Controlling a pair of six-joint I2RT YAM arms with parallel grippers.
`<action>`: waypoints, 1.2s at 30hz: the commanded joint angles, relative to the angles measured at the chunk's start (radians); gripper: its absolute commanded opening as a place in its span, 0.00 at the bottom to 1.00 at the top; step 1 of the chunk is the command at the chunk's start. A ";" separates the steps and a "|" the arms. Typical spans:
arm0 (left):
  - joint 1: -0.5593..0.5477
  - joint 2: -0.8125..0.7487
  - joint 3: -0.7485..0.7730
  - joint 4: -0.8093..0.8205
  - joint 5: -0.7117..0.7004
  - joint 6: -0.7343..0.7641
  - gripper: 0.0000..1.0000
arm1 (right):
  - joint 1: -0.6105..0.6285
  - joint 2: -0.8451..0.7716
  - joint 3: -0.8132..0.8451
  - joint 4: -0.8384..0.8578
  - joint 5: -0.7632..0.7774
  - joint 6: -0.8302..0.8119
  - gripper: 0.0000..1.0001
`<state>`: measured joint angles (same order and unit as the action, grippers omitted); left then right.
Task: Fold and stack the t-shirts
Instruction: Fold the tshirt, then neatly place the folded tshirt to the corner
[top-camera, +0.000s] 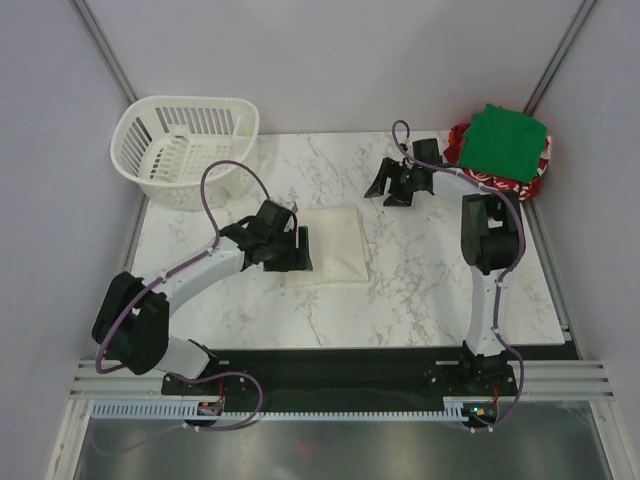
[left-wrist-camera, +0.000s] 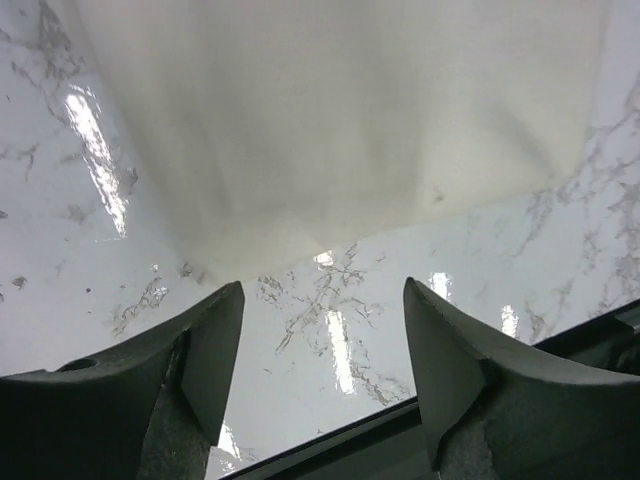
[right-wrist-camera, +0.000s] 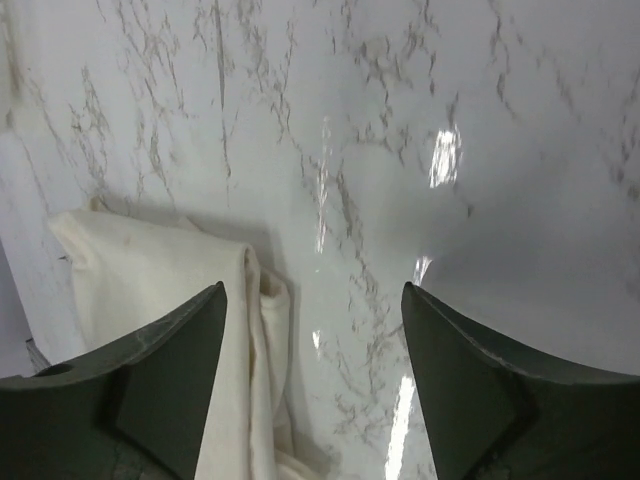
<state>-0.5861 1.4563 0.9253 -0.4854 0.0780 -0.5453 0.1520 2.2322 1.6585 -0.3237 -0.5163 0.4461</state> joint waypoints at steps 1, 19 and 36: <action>-0.001 -0.074 0.124 -0.057 0.026 0.082 0.73 | -0.005 -0.153 -0.139 0.046 -0.029 0.000 0.81; 0.011 -0.531 0.029 -0.327 -0.336 0.206 0.82 | 0.145 -0.037 -0.276 0.170 -0.027 0.095 0.75; 0.017 -0.795 -0.077 -0.298 -0.437 0.127 0.98 | 0.152 -0.110 -0.316 0.381 -0.211 0.232 0.00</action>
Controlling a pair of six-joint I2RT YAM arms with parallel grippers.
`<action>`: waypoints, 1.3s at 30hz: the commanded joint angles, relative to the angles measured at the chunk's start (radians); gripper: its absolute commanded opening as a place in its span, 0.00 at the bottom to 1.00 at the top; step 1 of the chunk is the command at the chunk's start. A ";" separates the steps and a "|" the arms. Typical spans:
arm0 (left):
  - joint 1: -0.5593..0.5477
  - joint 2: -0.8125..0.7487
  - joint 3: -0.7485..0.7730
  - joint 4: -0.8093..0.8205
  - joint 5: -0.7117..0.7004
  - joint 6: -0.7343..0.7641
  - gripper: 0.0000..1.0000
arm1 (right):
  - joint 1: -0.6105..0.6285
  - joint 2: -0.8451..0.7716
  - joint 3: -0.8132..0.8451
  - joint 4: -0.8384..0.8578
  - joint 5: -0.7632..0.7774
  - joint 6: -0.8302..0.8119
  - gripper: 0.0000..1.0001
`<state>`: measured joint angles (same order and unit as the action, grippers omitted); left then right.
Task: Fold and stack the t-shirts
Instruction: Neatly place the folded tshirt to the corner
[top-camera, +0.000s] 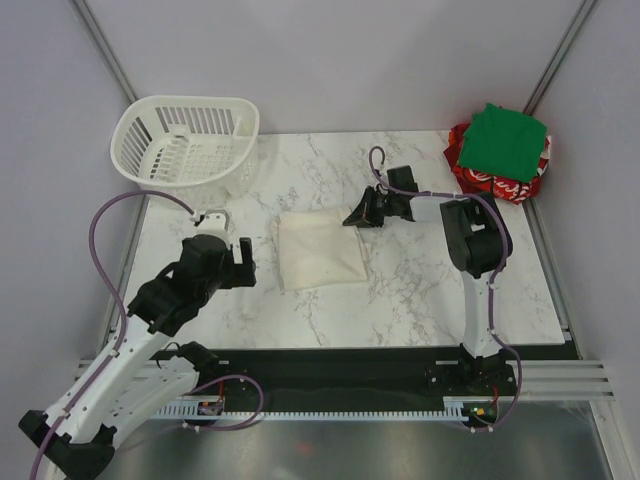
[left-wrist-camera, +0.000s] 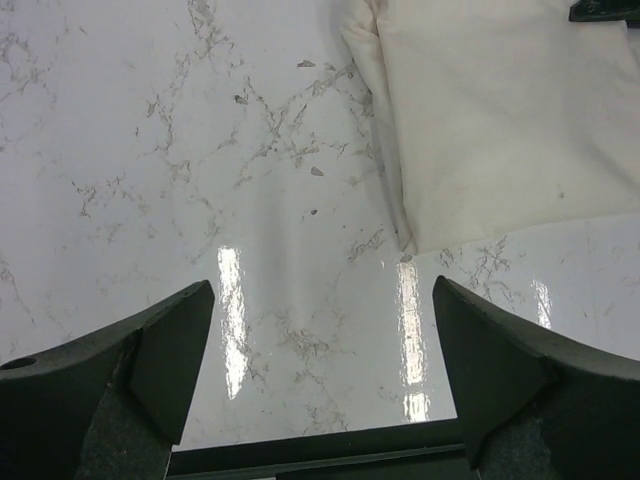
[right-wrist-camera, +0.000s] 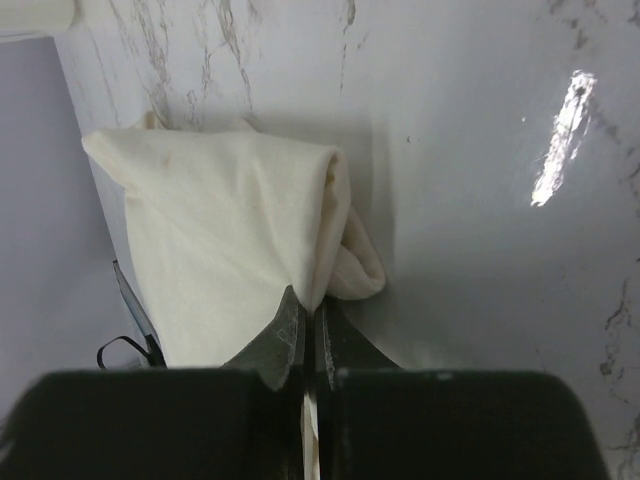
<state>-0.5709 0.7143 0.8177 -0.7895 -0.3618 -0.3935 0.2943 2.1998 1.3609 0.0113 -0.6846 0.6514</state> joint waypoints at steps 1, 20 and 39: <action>0.002 -0.071 0.023 0.004 0.026 -0.036 0.98 | 0.009 -0.101 -0.010 0.030 -0.036 0.021 0.00; 0.000 -0.141 -0.043 0.003 0.093 -0.146 0.95 | -0.158 -0.261 0.391 -0.482 0.071 -0.214 0.00; -0.004 -0.092 -0.043 0.003 0.066 -0.136 0.91 | -0.508 -0.013 1.119 -0.688 -0.015 -0.100 0.00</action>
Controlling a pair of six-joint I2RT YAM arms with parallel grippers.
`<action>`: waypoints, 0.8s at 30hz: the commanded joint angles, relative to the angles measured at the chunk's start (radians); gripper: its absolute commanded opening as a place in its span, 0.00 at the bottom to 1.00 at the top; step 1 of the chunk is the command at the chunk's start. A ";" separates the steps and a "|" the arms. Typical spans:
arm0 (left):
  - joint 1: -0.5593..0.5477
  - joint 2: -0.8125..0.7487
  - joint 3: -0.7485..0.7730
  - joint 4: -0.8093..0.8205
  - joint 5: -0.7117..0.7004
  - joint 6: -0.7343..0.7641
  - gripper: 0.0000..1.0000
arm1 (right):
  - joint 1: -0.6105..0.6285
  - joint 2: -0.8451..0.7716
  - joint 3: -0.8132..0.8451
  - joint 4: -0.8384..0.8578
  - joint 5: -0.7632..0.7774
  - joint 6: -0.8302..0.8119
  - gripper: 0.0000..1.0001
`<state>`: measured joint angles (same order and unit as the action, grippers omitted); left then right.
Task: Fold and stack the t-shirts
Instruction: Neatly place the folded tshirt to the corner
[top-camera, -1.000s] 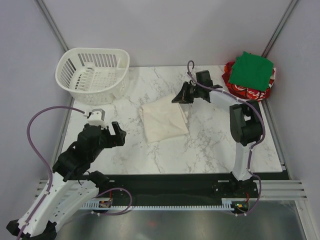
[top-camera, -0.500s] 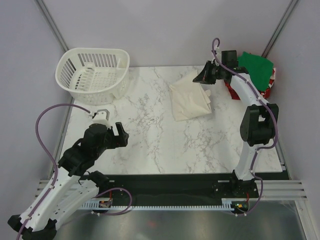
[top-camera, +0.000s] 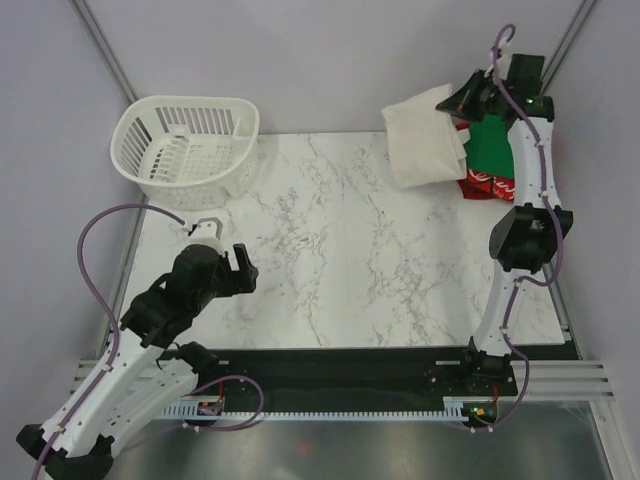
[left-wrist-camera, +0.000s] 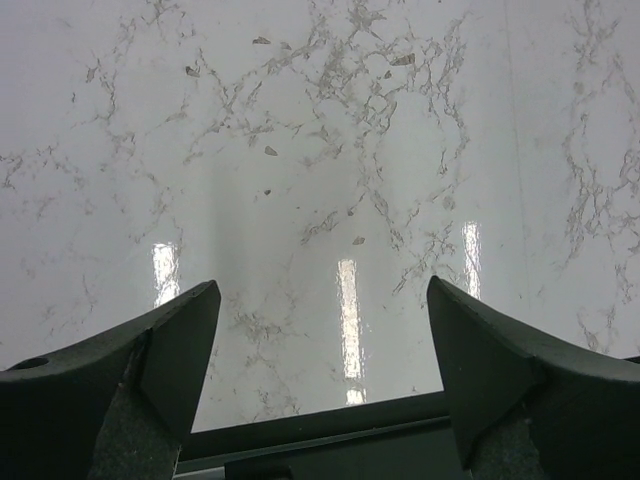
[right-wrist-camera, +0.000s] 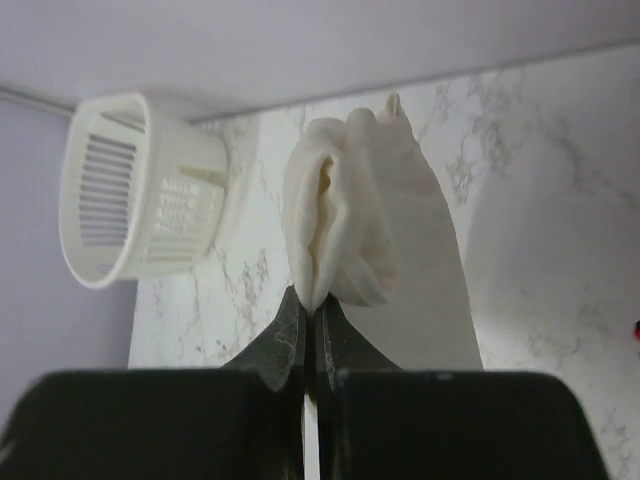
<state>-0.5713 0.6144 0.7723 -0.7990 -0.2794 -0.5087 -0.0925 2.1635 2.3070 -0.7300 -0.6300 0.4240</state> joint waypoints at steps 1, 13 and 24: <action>-0.006 0.007 0.002 0.012 -0.018 -0.022 0.91 | -0.157 0.066 0.227 0.079 -0.094 0.166 0.00; -0.018 0.004 -0.001 0.011 -0.037 -0.031 0.90 | -0.486 0.274 -0.027 0.296 0.038 0.309 0.08; -0.036 0.010 -0.001 0.003 -0.052 -0.039 0.90 | -0.549 0.110 -0.225 0.297 0.361 0.242 0.55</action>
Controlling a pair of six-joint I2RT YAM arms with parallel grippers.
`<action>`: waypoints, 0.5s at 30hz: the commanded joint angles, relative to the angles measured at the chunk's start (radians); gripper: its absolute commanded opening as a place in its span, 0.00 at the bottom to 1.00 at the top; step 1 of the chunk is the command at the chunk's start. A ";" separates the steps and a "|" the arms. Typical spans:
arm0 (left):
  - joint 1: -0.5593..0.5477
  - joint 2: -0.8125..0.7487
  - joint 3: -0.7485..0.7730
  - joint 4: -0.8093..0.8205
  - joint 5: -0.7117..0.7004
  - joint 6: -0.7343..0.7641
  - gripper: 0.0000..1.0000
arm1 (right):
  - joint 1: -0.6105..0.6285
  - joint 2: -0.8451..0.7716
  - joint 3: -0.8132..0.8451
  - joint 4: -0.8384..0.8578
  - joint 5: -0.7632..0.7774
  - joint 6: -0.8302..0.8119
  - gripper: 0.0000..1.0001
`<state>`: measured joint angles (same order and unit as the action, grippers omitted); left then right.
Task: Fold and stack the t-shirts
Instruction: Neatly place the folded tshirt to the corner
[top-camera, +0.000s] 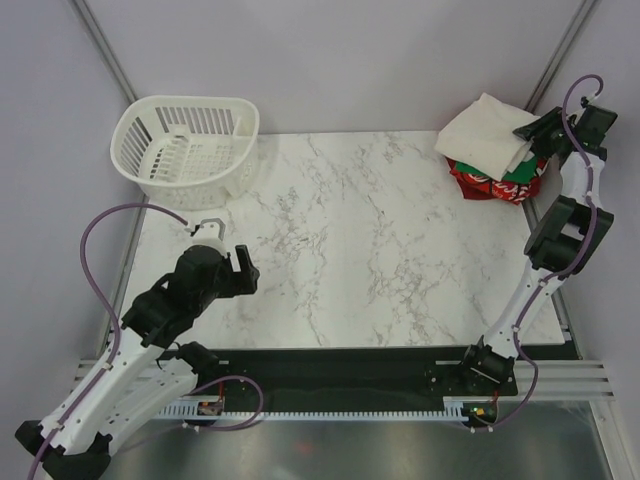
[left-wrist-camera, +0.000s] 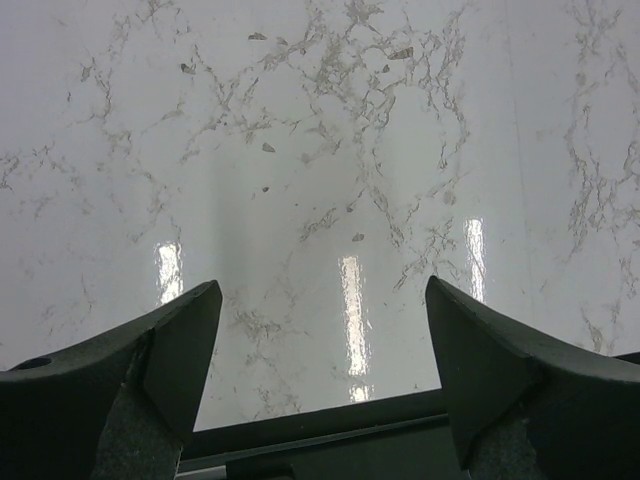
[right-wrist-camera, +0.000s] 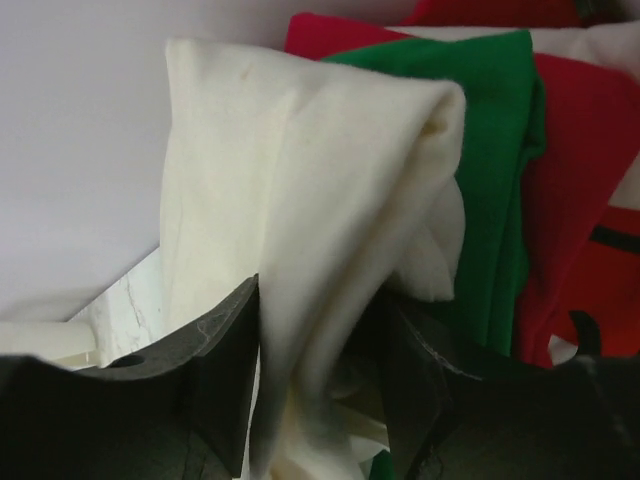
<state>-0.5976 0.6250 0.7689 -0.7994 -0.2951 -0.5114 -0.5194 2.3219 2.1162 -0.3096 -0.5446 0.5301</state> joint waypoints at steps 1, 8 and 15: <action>-0.010 -0.002 0.003 0.003 -0.036 -0.038 0.90 | -0.132 -0.065 -0.041 -0.121 0.294 0.140 0.55; -0.018 -0.004 0.003 0.003 -0.035 -0.036 0.90 | -0.241 -0.312 -0.209 -0.128 0.581 0.104 0.76; -0.031 -0.010 0.003 0.002 -0.036 -0.036 0.90 | -0.241 -0.524 -0.272 -0.128 0.723 0.064 0.91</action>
<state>-0.6224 0.6254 0.7689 -0.8070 -0.3061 -0.5186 -0.5705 1.9472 1.8175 -0.5766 -0.1856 0.5179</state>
